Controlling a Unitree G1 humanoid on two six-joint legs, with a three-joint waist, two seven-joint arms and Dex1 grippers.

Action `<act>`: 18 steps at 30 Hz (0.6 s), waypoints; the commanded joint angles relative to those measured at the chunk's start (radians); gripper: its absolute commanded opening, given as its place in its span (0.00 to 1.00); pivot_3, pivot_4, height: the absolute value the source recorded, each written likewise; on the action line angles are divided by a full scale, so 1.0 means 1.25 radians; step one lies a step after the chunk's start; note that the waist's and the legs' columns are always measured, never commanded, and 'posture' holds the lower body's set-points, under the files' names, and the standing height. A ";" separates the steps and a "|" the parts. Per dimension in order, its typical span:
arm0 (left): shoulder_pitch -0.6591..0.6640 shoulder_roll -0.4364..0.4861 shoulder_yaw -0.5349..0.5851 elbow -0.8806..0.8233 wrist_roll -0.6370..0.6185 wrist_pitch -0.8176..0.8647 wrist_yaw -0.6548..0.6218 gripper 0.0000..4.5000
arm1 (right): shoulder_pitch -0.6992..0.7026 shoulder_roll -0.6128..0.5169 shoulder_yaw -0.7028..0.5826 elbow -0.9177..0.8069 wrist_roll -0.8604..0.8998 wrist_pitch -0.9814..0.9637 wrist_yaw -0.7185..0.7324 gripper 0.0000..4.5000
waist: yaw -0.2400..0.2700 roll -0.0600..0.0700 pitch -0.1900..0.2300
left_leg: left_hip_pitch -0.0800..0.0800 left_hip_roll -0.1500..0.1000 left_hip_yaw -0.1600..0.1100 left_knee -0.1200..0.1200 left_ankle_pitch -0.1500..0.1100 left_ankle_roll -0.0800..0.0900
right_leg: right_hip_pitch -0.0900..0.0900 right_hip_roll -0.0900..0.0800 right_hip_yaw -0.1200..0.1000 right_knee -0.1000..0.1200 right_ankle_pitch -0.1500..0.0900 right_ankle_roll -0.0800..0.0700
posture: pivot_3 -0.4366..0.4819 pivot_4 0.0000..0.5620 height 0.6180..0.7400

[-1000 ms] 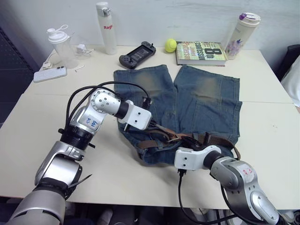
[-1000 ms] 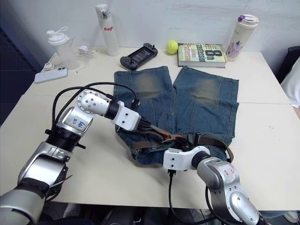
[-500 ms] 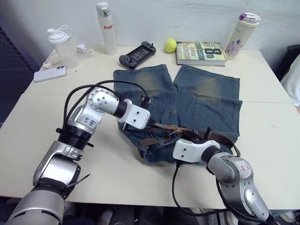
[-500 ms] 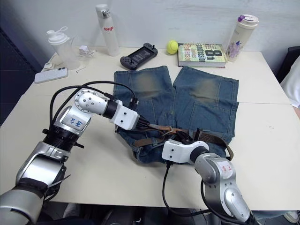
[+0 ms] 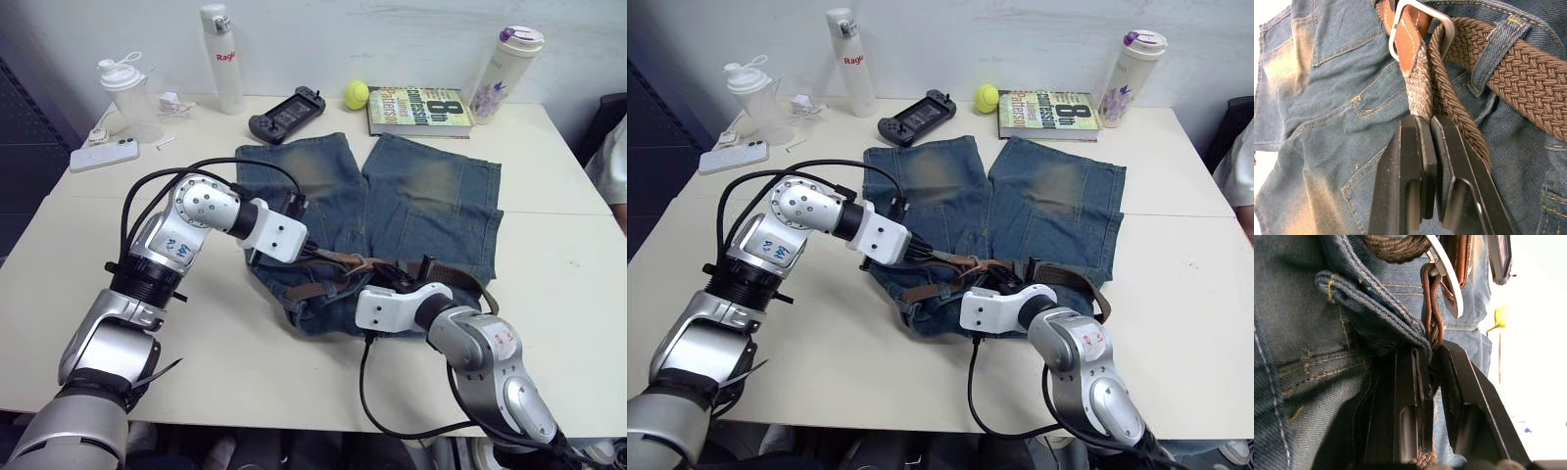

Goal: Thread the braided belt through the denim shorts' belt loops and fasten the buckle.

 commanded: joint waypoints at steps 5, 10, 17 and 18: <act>-0.049 -0.037 -0.020 0.014 0.007 -0.066 -0.004 0.00 | -0.023 0.002 -0.012 -0.010 0.006 -0.046 0.000 0.01 | 0.001 0.000 0.000 | 0.000 0.000 0.000 0.000 0.000 0.000 | 0.000 0.000 0.000 0.000 0.000 0.000 | 0.48 0.27 1.00; -0.062 -0.048 -0.042 0.052 0.031 -0.114 -0.012 0.00 | -0.015 0.005 -0.014 -0.013 -0.002 -0.049 0.003 0.01 | -0.001 0.000 0.000 | 0.000 0.000 0.000 0.000 0.000 0.000 | 0.000 0.000 0.000 0.000 0.000 0.000 | 0.48 0.27 1.00; -0.104 -0.083 -0.032 0.141 0.056 -0.141 0.048 0.00 | -0.004 0.024 -0.017 -0.015 -0.006 -0.036 0.002 0.01 | 0.001 0.000 0.000 | 0.000 0.000 0.000 0.001 0.000 0.000 | 0.000 0.000 0.000 0.001 0.000 0.000 | 0.48 0.27 1.00; -0.105 -0.082 -0.026 0.155 0.059 -0.134 0.061 0.00 | -0.001 0.026 -0.018 -0.016 -0.008 -0.033 0.001 0.01 | 0.001 0.000 0.000 | 0.000 0.000 0.000 0.001 0.000 0.000 | 0.000 0.000 0.000 0.001 0.000 0.000 | 0.48 0.27 1.00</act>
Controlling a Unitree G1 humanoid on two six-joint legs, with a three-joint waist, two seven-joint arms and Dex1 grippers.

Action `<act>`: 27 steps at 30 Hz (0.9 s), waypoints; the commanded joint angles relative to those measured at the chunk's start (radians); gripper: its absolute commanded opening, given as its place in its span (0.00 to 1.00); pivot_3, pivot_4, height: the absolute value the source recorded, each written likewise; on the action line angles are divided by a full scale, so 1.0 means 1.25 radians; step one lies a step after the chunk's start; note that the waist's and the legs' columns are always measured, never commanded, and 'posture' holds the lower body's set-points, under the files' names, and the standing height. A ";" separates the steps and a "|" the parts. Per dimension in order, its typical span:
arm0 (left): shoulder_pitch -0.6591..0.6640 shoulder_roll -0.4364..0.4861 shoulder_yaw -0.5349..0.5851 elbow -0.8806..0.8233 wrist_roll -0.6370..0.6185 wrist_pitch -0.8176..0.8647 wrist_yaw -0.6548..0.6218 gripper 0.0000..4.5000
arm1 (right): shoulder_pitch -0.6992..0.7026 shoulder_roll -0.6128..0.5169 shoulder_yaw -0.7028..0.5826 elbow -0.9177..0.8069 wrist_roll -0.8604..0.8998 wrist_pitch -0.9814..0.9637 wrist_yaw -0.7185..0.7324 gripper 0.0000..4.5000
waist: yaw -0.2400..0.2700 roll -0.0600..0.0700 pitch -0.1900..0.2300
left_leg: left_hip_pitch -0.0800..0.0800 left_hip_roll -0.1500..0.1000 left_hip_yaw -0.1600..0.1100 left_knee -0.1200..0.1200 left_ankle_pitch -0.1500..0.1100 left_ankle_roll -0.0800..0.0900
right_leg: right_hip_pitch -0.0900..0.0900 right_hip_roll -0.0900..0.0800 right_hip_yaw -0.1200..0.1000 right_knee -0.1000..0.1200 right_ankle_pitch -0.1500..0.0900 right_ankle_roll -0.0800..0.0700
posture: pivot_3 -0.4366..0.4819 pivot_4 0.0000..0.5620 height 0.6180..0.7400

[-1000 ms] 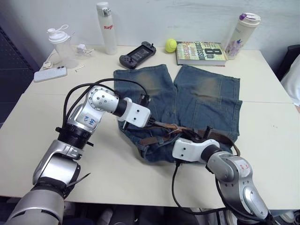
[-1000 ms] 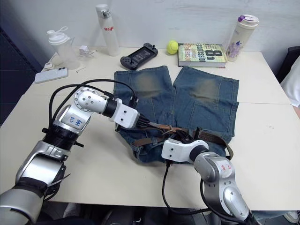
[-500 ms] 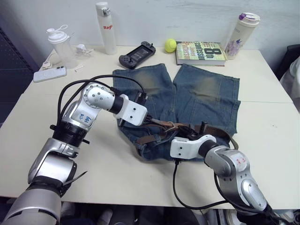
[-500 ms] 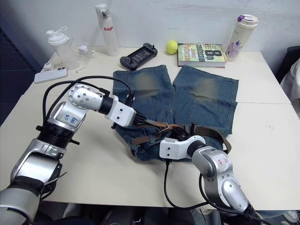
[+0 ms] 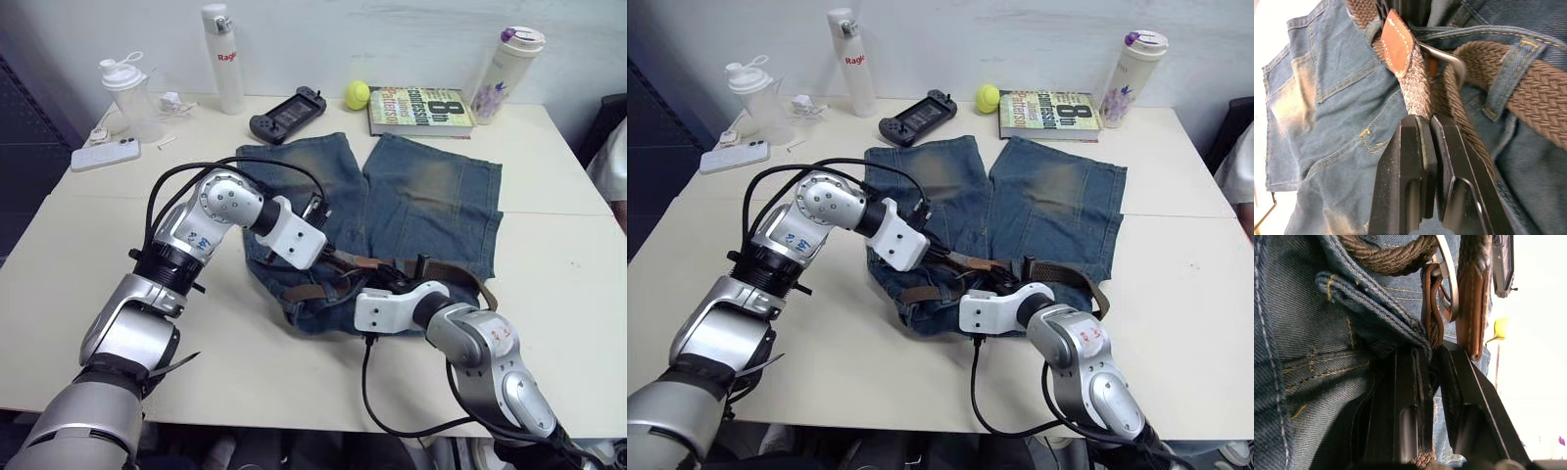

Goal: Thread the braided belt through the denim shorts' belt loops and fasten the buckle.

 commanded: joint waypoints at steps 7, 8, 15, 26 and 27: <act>0.032 0.027 0.065 -0.015 0.001 0.124 0.100 0.00 | -0.011 -0.001 -0.029 -0.029 -0.038 -0.024 -0.029 0.01 | -0.002 0.000 0.000 | 0.000 0.000 0.000 0.000 0.000 0.000 | -0.001 0.000 0.000 0.002 0.000 0.000 | 0.48 0.27 1.00; 0.051 0.032 0.075 -0.043 -0.001 0.160 0.110 0.00 | -0.022 -0.006 -0.028 -0.022 -0.038 -0.038 -0.036 0.01 | -0.002 0.000 0.000 | 0.000 0.000 0.000 0.000 0.000 0.000 | -0.001 0.000 0.000 0.003 0.000 0.000 | 0.48 0.27 1.00; 0.193 0.089 0.105 -0.251 -0.009 0.332 0.103 0.00 | -0.068 -0.032 -0.015 0.034 -0.017 -0.111 -0.044 0.01 | -0.004 0.000 0.000 | 0.000 0.000 0.000 0.001 0.000 0.000 | -0.003 0.000 0.000 0.006 0.000 0.000 | 0.48 0.27 1.00; 0.279 0.115 0.122 -0.438 -0.022 0.499 0.113 0.00 | -0.185 -0.076 0.020 0.186 -0.016 -0.234 -0.042 0.01 | -0.004 0.000 0.000 | 0.000 0.000 0.000 0.001 0.000 0.000 | -0.002 0.000 0.001 0.005 0.000 0.000 | 0.48 0.27 1.00; 0.287 0.121 0.124 -0.454 -0.023 0.511 0.111 0.00 | -0.193 -0.071 0.027 0.197 -0.016 -0.242 -0.044 0.01 | -0.006 0.000 0.000 | 0.001 0.000 0.000 0.001 0.000 0.000 | -0.002 0.000 0.001 0.005 0.000 0.000 | 0.48 0.27 1.00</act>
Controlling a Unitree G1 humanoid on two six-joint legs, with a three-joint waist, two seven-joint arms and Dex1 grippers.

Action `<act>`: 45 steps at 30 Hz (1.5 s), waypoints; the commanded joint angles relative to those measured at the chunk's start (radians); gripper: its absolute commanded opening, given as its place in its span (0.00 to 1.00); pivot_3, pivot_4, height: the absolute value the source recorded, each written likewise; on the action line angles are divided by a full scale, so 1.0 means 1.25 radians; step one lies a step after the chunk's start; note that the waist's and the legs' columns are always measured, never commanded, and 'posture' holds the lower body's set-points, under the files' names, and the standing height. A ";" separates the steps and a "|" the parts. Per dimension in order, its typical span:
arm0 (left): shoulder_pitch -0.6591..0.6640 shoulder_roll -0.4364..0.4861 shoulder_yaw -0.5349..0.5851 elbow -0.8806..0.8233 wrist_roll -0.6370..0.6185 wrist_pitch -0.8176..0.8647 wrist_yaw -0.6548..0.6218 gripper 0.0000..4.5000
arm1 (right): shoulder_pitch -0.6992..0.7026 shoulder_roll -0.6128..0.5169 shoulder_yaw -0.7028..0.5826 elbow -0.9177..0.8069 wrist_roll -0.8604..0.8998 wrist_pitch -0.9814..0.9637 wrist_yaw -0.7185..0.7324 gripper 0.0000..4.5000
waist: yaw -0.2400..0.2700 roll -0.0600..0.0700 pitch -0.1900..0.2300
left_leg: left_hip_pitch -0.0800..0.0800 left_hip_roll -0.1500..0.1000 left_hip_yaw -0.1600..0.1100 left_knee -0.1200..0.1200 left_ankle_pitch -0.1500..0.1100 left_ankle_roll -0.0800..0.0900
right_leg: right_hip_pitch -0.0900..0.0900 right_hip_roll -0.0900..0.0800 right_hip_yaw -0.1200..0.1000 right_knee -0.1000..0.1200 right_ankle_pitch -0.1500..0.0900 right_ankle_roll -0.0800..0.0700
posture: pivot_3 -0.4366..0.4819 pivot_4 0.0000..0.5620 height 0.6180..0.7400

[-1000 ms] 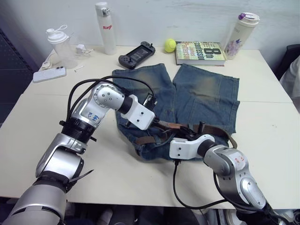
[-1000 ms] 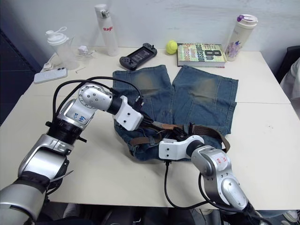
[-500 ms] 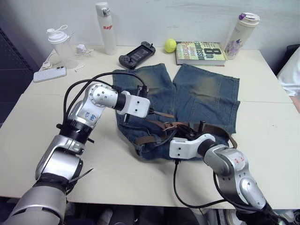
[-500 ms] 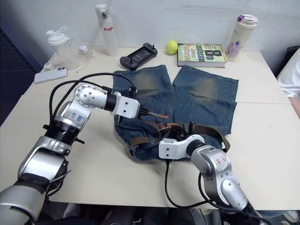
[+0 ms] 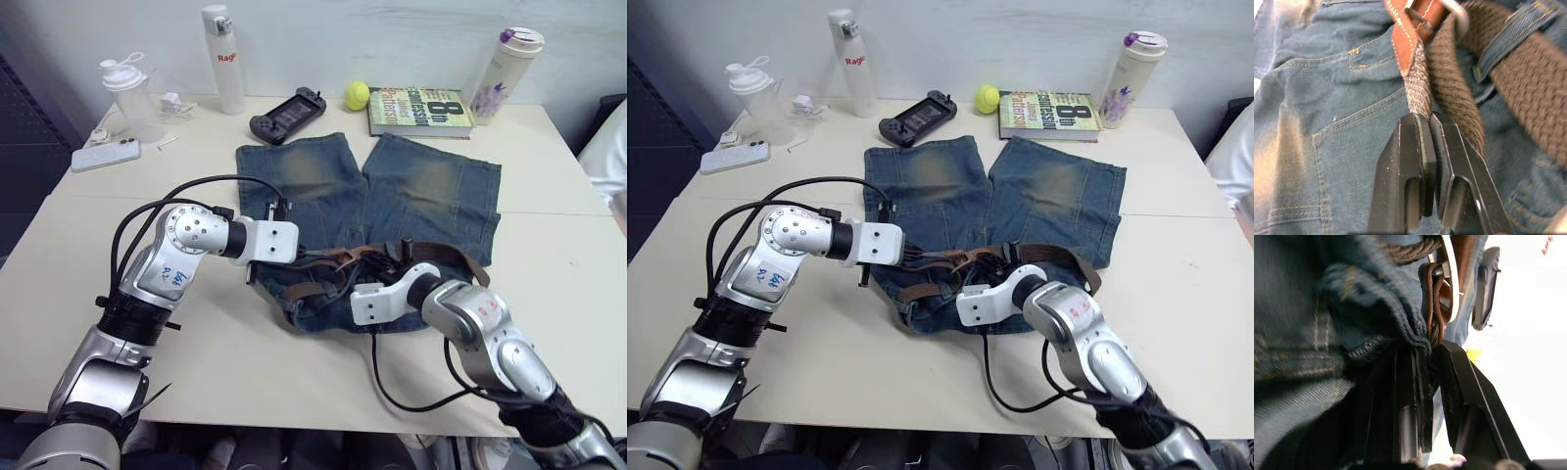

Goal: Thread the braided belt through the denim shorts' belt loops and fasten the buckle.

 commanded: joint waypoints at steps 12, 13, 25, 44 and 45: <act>0.082 0.060 0.052 -0.167 -0.019 0.113 0.018 0.00 | 0.000 0.083 0.079 0.021 0.038 -0.058 0.006 0.01 | -0.006 0.000 0.000 | 0.000 0.001 0.000 -0.001 0.000 0.000 | 0.000 0.000 0.001 0.000 0.000 0.000 | 0.48 0.27 1.00; 0.087 0.067 0.056 -0.169 -0.019 0.114 0.019 0.00 | 0.010 0.085 0.075 0.021 0.038 -0.053 0.007 0.01 | -0.006 0.000 0.000 | 0.000 0.001 0.000 -0.001 0.000 0.000 | 0.000 0.000 0.001 0.000 0.000 0.000 | 0.48 0.27 1.00; 0.107 0.067 0.065 -0.168 -0.030 0.129 0.058 0.00 | 0.132 0.145 -0.095 -0.082 0.122 0.175 0.036 0.01 | 0.008 0.000 0.000 | 0.000 -0.001 -0.001 -0.001 0.000 0.000 | 0.001 -0.001 0.002 0.000 0.000 0.000 | 0.48 0.27 1.00; 0.086 -0.022 0.023 -0.144 -0.058 0.117 0.072 0.00 | 0.299 0.134 -0.096 -0.234 0.059 0.321 0.040 0.68 | 0.008 -0.001 0.000 | 0.000 0.000 -0.001 -0.001 0.000 0.000 | 0.002 0.000 0.002 -0.001 -0.001 -0.001 | 0.48 0.27 1.00; 0.085 -0.023 0.022 -0.141 -0.058 0.115 0.073 0.00 | 0.300 0.139 -0.097 -0.241 0.057 0.326 0.038 0.68 | 0.008 -0.001 0.000 | 0.000 -0.001 -0.001 -0.001 0.000 0.000 | 0.002 0.000 0.002 -0.001 -0.001 -0.001 | 0.48 0.27 1.00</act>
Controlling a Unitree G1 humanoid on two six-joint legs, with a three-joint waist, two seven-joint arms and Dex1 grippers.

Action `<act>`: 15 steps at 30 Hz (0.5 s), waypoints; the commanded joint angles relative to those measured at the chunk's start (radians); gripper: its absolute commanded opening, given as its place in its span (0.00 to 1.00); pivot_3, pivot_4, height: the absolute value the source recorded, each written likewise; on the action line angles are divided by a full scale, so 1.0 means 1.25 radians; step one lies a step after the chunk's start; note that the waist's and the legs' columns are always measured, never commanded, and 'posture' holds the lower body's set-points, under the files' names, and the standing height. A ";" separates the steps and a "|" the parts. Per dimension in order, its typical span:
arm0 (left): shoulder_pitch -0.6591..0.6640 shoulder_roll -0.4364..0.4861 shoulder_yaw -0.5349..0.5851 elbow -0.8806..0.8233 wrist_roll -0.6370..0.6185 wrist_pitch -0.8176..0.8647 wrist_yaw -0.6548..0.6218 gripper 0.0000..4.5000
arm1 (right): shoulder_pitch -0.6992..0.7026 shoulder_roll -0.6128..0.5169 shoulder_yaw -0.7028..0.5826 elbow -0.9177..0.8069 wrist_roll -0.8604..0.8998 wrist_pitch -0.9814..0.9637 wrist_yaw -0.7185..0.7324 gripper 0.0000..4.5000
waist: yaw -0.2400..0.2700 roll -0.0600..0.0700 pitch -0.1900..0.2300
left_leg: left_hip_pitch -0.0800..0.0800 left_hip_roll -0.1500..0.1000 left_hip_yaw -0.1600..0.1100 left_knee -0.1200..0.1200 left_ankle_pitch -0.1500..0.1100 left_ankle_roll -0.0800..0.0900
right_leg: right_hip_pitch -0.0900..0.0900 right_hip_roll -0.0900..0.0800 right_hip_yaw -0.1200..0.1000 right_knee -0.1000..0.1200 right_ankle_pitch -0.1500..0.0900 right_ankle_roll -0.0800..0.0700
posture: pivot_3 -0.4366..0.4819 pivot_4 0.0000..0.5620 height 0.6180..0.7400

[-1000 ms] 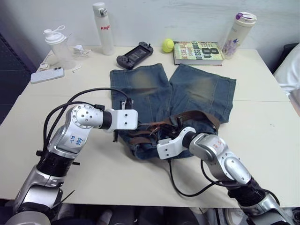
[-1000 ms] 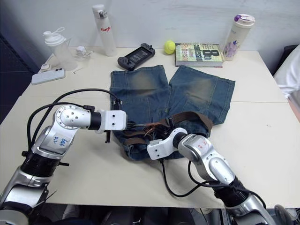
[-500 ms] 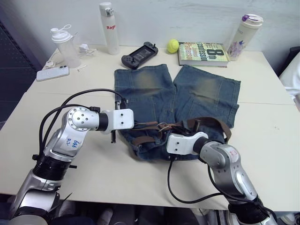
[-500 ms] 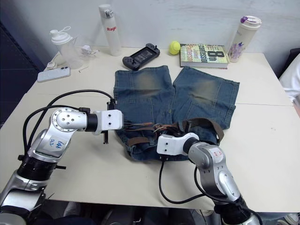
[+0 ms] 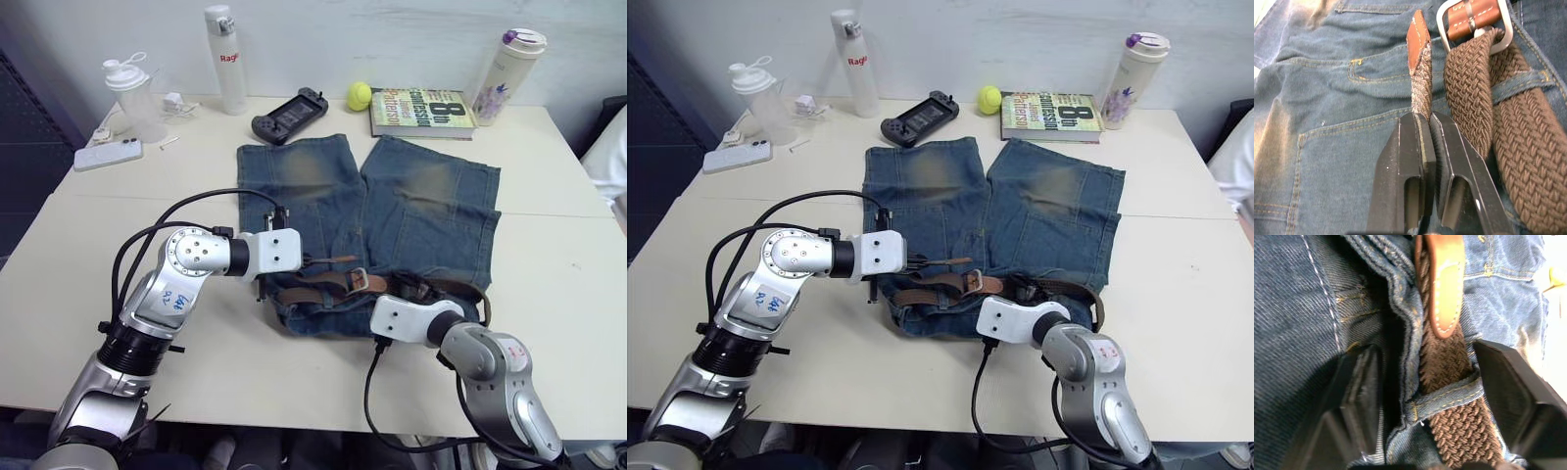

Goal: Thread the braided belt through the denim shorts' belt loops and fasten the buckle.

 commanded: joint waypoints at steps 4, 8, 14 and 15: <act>-0.014 0.001 0.001 -0.002 -0.010 -0.014 0.001 0.00 | 0.007 0.052 0.009 -0.077 -0.026 0.041 -0.012 0.68 | -0.001 0.000 0.000 | 0.000 0.000 0.000 0.000 0.000 0.000 | 0.000 0.000 0.000 0.000 0.000 0.000 | 0.48 0.27 1.00; -0.013 0.000 -0.002 0.001 -0.009 -0.016 0.001 0.00 | 0.001 0.096 0.029 -0.100 -0.051 0.066 -0.012 0.68 | -0.001 0.000 0.000 | 0.000 0.000 0.000 0.000 0.000 0.000 | 0.000 0.000 0.000 0.000 0.000 0.000 | 0.48 0.27 1.00; -0.016 -0.003 -0.001 -0.002 -0.009 -0.011 0.004 0.00 | 0.022 0.172 0.034 -0.091 -0.104 0.115 -0.062 0.68 | -0.001 0.000 0.000 | 0.000 0.000 0.000 0.000 0.000 0.000 | 0.000 0.000 0.000 0.000 0.000 0.000 | 0.48 0.27 1.00; -0.016 -0.002 -0.001 -0.002 -0.009 -0.010 0.004 0.00 | 0.025 0.182 0.033 -0.092 -0.113 0.122 -0.069 0.68 | -0.001 0.000 0.000 | 0.000 0.000 0.000 0.000 0.000 0.000 | 0.000 0.000 0.000 0.000 0.000 0.000 | 0.48 0.27 1.00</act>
